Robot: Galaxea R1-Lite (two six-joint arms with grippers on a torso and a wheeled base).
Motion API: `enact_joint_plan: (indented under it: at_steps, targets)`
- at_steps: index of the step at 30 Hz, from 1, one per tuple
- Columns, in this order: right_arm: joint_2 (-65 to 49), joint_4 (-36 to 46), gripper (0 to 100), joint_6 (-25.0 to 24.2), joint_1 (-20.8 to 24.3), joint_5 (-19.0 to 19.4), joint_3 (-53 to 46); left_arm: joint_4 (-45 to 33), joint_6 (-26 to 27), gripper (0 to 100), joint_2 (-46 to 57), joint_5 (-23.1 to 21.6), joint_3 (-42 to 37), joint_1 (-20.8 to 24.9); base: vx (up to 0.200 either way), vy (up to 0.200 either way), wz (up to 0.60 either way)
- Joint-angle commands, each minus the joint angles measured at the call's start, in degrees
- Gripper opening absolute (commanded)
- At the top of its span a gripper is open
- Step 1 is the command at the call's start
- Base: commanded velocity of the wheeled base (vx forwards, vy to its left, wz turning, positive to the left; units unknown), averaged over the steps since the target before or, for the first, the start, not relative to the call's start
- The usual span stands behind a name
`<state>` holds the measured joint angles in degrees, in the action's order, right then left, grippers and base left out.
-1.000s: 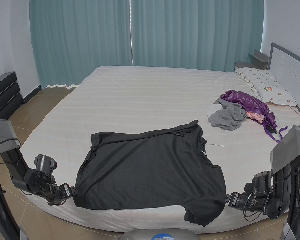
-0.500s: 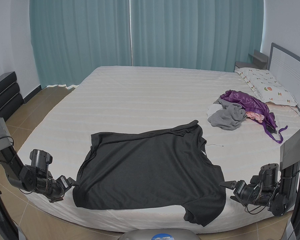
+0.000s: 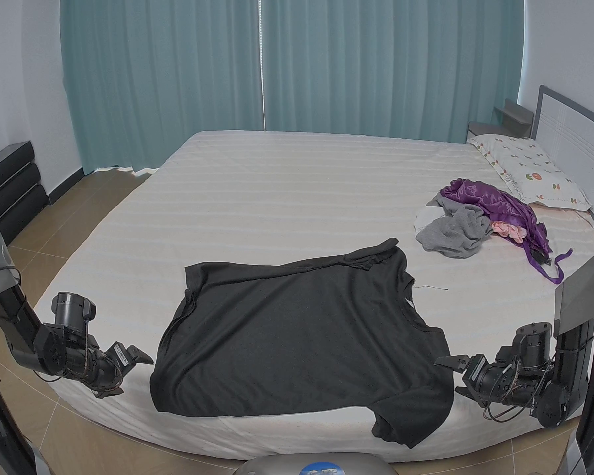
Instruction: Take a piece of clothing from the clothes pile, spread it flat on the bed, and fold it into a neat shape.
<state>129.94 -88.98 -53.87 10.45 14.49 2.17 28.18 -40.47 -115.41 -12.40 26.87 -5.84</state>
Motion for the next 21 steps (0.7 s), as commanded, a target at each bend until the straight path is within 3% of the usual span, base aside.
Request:
enact_joint_plan:
  at_steps: [1,7,8,17,21]
  targets:
    - [0.23,-0.85,100,-0.01,0.01,0.01,0.03,0.03,-0.04,100,0.1,0.01,-0.06,0.04,0.0,0.0,0.0]
    - [0.23,-0.85,100,-0.01,0.19,0.01,0.12,0.12,-1.71,100,-0.17,0.88,1.08,0.04,0.0,0.0,0.0]
    - [0.23,-0.85,100,-0.01,0.19,0.01,0.03,0.12,-3.91,100,0.01,0.62,1.87,-0.05,0.0,0.0,0.0]
    - [0.14,-0.85,100,-0.01,0.45,0.01,0.12,0.2,-4.26,100,0.01,0.44,2.22,0.39,0.2,0.0,0.0]
    - [0.23,-0.85,100,-0.01,0.45,0.01,0.12,0.2,-4.26,100,-0.08,0.44,3.28,0.57,0.0,0.0,0.0]
